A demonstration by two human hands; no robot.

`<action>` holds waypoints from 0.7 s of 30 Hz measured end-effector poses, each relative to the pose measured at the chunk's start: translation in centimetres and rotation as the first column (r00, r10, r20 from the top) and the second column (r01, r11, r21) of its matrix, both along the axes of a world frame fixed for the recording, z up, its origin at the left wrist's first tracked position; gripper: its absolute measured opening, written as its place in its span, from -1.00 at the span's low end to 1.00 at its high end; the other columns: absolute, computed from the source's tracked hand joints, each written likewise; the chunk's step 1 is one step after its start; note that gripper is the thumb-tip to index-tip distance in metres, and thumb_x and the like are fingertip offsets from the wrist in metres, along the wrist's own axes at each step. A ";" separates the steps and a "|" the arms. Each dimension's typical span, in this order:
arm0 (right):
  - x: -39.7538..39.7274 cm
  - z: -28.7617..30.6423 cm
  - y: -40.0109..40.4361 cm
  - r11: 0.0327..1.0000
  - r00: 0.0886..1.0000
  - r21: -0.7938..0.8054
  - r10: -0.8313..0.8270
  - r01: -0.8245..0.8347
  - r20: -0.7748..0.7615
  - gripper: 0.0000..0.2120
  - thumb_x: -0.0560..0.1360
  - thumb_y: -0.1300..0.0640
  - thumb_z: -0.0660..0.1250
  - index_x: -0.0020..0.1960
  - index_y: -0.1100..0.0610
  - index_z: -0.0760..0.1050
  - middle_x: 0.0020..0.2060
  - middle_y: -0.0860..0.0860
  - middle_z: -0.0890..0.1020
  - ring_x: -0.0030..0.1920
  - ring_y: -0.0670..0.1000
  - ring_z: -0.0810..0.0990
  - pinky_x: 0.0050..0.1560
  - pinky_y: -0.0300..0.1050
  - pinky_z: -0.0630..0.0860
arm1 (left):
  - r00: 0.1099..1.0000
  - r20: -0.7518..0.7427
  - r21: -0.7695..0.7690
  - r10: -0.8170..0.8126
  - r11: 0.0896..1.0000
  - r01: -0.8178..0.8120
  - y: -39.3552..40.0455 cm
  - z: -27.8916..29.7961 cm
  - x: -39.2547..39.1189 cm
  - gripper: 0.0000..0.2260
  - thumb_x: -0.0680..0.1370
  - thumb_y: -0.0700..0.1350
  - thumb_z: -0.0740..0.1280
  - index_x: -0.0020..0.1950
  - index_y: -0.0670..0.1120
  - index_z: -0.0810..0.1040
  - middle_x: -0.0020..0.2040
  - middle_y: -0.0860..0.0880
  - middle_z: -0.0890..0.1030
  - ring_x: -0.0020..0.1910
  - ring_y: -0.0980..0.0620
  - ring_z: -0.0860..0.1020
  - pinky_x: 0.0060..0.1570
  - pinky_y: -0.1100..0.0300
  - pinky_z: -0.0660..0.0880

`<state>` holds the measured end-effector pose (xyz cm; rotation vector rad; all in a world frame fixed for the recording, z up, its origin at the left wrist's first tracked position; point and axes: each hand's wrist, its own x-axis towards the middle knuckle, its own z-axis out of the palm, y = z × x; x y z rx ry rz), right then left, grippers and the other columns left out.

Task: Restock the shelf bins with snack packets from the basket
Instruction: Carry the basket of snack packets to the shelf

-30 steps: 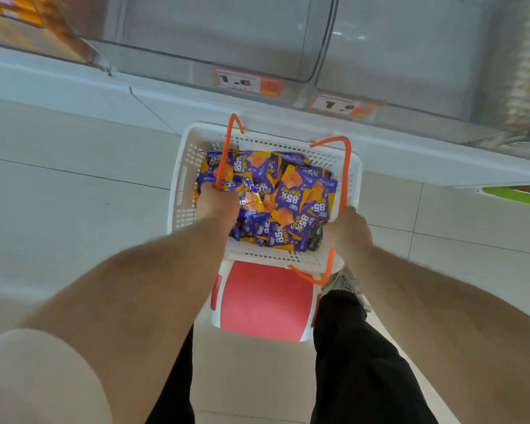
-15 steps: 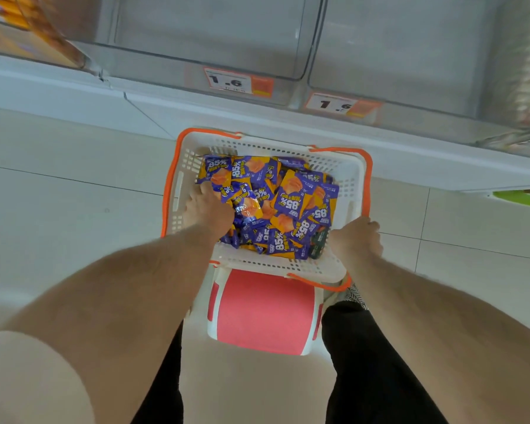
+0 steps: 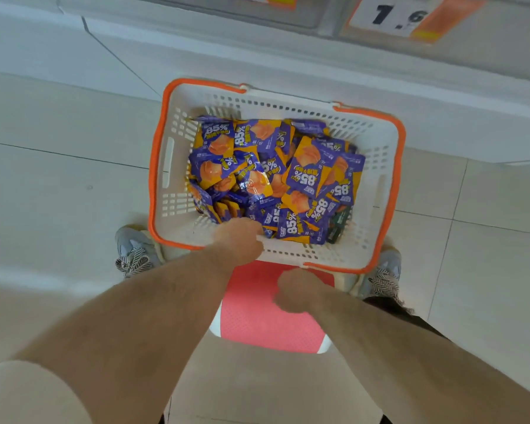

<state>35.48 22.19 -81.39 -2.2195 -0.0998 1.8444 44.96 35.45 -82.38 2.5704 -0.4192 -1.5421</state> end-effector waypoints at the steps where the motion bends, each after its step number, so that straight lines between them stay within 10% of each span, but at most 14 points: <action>1: -0.8 0.1 0.4 1.000 1.000 -0.007 -0.006 0.006 -0.016 -0.61 0.57 0.03 0.19 0.25 0.27 0.48 0.19 0.18 0.57 0.17 0.18 0.56 0.13 0.02 0.52 | 1.000 -0.014 0.004 -0.010 1.000 0.010 0.0 -0.3 -0.2 -0.63 0.56 -0.03 0.23 0.37 0.05 0.45 0.33 -0.03 0.48 0.27 -0.08 0.47 0.21 -0.01 0.47; 11: -3.7 -0.9 2.6 0.985 0.989 -0.130 -0.095 0.110 0.117 -0.15 0.51 -0.03 0.23 0.58 0.24 -0.19 0.58 0.15 -0.07 0.57 0.18 -0.08 0.55 0.13 -0.03 | 0.983 -0.112 0.003 -0.148 0.989 0.149 -0.2 -1.6 -1.3 -0.68 0.58 0.00 0.22 0.31 0.04 0.53 0.22 -0.01 0.56 0.16 -0.04 0.54 0.13 0.07 0.52; 17: -1.2 -0.4 3.5 0.984 0.990 -0.116 -0.126 0.133 0.058 -0.67 0.51 0.02 0.21 0.15 0.20 0.52 0.17 0.11 0.58 0.15 0.13 0.56 -0.02 -0.07 0.50 | 0.977 -0.145 0.005 -0.156 0.987 0.158 -0.3 -2.2 -0.4 -0.74 0.57 0.02 0.23 0.14 0.01 0.63 0.06 -0.01 0.64 0.03 -0.03 0.58 0.07 0.05 0.55; 21: 0.0 -0.1 3.1 0.995 0.994 -0.095 0.031 -0.041 -0.101 -0.65 0.57 0.00 0.18 0.25 0.16 0.48 0.21 0.11 0.54 0.23 0.14 0.52 0.16 -0.02 0.47 | 0.966 -0.189 -0.007 -0.174 0.984 0.176 -0.8 -3.4 1.0 -0.74 0.57 0.00 0.20 0.05 -0.10 0.62 -0.01 -0.05 0.62 -0.03 -0.03 0.56 0.02 0.08 0.55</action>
